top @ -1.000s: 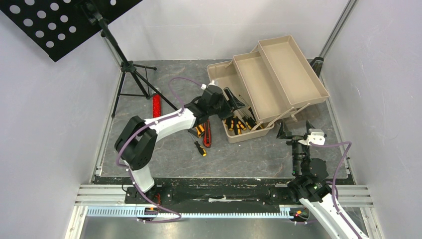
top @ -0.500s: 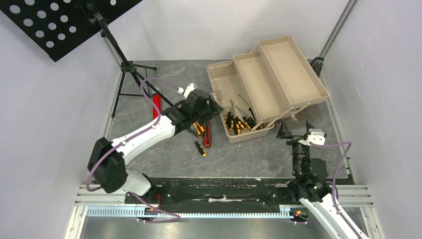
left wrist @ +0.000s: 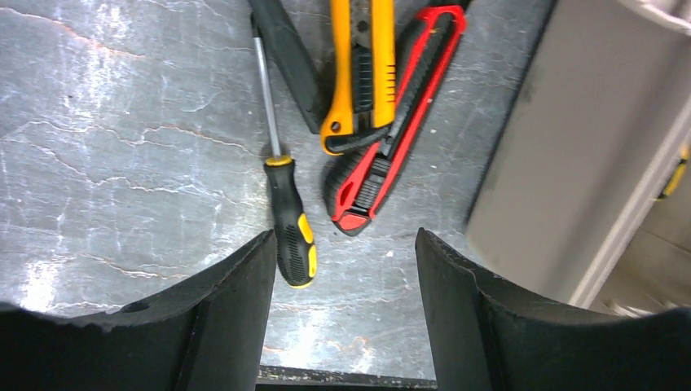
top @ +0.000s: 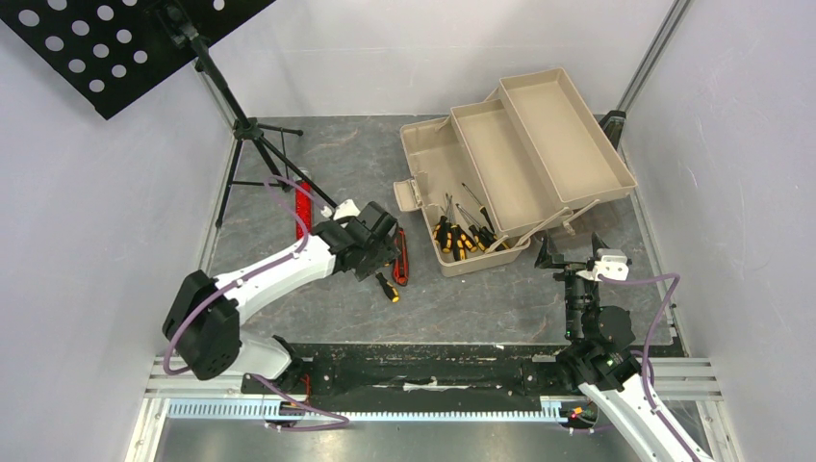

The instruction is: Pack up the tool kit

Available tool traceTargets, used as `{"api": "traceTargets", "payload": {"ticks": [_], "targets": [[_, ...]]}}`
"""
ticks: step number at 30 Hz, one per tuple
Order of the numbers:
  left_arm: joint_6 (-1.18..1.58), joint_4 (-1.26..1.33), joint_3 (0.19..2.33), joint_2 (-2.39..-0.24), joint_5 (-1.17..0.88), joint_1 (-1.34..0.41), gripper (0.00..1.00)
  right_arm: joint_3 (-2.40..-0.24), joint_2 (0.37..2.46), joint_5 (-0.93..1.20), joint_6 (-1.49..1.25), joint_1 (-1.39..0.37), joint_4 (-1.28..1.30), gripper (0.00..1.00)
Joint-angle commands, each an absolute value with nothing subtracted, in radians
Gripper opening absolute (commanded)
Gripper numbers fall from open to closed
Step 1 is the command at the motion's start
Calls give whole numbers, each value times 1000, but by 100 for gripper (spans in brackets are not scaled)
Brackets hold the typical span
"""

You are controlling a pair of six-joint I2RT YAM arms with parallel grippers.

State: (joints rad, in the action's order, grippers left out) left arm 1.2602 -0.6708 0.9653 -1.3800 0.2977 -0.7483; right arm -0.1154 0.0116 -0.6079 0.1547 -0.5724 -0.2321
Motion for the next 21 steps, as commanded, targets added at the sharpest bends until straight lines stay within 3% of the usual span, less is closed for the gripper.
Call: {"api": "traceTargets", "payload": {"ticks": [1, 21], "targets": [[1314, -724, 973, -1434, 347, -752, 68, -114, -37, -623, 166, -577, -276, 98], [1321, -708, 927, -1608, 280, -743, 56, -112, -38, -628, 166, -578, -277, 98]]}}
